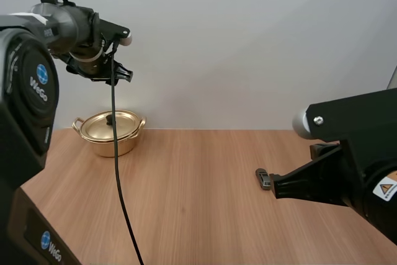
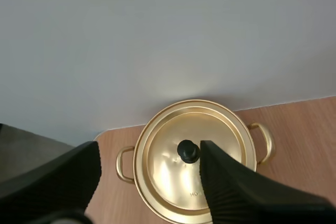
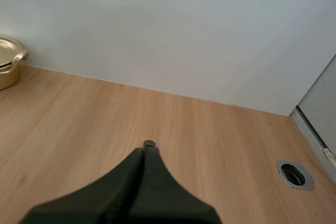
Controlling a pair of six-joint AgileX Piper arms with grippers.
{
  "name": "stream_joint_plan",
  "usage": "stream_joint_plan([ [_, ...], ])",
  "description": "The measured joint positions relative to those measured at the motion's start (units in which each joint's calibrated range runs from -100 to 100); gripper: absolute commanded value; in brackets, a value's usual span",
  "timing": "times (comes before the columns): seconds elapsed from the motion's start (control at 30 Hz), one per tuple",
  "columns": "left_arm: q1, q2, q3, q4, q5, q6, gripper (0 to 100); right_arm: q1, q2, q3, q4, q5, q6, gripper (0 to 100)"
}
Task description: Open the pot, put the car inside, and close it
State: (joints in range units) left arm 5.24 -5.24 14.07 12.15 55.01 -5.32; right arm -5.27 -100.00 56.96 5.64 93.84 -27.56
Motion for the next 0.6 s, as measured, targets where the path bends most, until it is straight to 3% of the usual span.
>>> stream_joint_plan([
  [0.17,2.35,2.4,-0.7,-5.2,1.7,-1.8,92,0.0,0.0,0.0,-1.3,2.5,-0.3,0],
  [0.33,3.97,5.2,-2.5,-12.6,7.0,3.0,92,0.0,0.0,0.0,-1.3,2.5,-0.3,0],
  [0.6,5.16,10.7,-7.7,-19.2,13.9,10.6,92,0.0,0.0,2.6,-1.3,4.8,-0.4,0],
])
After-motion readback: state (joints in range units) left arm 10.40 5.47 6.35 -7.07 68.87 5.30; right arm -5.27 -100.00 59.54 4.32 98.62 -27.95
